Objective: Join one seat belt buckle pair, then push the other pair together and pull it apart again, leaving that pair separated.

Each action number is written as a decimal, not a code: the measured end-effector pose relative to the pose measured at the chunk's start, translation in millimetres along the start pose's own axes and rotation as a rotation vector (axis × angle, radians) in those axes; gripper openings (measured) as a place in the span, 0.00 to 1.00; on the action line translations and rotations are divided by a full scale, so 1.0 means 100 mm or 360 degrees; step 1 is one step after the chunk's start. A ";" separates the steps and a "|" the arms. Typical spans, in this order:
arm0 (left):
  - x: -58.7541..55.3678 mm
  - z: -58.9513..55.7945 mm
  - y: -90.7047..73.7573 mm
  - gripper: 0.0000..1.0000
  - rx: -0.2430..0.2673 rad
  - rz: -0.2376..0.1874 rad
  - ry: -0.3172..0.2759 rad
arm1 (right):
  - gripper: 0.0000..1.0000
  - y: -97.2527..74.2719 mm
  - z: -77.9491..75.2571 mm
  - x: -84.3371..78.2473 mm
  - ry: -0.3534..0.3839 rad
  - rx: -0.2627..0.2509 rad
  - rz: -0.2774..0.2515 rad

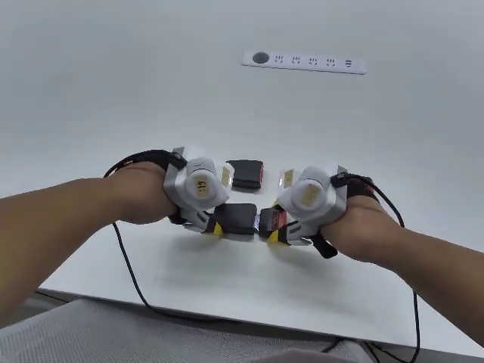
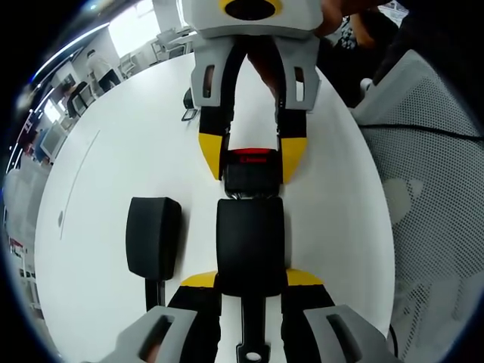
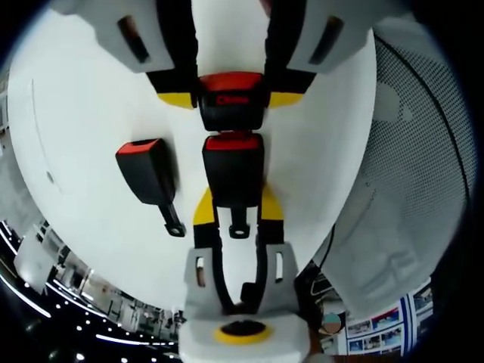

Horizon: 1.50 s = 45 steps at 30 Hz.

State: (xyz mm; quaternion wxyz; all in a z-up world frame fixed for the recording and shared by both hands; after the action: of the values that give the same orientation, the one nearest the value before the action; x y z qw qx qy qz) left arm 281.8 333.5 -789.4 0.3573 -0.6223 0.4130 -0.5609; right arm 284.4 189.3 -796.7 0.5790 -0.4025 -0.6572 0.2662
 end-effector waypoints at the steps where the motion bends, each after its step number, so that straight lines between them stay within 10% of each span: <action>1: 0.00 -0.01 0.00 0.30 -0.0001 0.0002 0.0001 | 0.32 0.02 -0.01 -0.04 0.0025 0.0009 -0.0001; 45: -0.04 -0.02 -0.04 0.30 0.0008 -0.0082 -0.0004 | 0.33 -0.01 -0.03 -0.02 0.0024 0.0050 -0.0081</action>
State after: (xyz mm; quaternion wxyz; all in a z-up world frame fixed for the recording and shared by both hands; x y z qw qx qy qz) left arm 280.0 338.4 -787.5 0.3448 -0.6326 0.3950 -0.5700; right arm 287.1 186.3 -796.3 0.5969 -0.3785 -0.6585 0.2586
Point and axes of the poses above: the centre of the closed fingertips' face, and the gripper's own axes: y roughly forward along the fingers, z roughly to its left, x roughly out of its top, the point moved 8 cm from there along -y, roughly backward along the fingers, and after that the axes turned 10 degrees about -x, right-handed, at the moved point
